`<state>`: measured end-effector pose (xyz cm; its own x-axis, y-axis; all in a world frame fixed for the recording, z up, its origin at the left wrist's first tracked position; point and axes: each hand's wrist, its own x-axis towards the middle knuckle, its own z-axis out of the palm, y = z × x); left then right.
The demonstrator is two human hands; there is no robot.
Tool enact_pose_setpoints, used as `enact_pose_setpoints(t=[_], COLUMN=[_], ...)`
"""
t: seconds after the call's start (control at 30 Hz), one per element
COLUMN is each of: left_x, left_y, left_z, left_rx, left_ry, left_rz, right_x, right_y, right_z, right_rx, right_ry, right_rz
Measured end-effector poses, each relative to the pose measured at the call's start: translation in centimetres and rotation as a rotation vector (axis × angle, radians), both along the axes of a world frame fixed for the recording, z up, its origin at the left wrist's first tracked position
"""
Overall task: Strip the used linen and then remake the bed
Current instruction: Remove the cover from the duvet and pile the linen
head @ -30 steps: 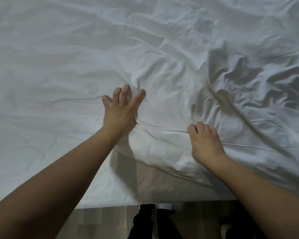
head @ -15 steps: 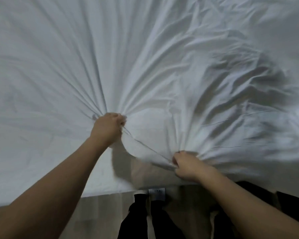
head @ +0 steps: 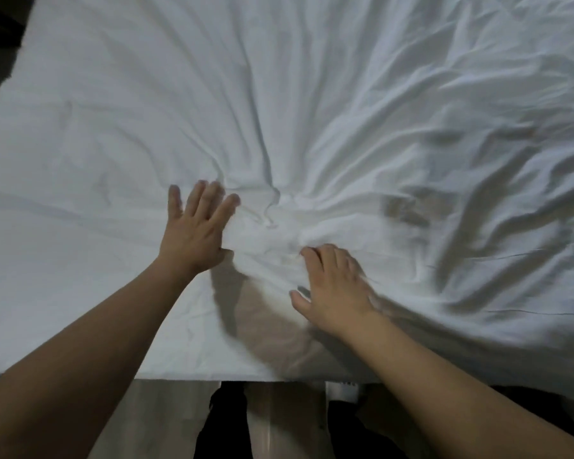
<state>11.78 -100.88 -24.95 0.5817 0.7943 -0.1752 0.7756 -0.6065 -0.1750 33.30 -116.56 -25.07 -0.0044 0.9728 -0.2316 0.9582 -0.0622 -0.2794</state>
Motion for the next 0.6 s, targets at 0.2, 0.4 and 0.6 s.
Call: enact_pose_setpoints(t=[0.2,0.4,0.6], left_x=[-7.5,-9.6,-9.7], left_y=[6.4,14.1,13.7], left_z=[-1.9,-2.4,0.3], left_rx=[0.047,-0.052,-0.055], left_ry=[-0.160,0.012,-0.207], left_rz=[0.012,0.095,-0.104], right_x=[-8.3,-11.8,-11.2], right_y=[7.9,14.5,14.4], right_z=[-1.9,-2.8,0.0], right_rx=[0.058,-0.042,-0.141], right_ry=[-0.133,-0.212,-0.131], right_rz=[-0.094,-0.088,0.001])
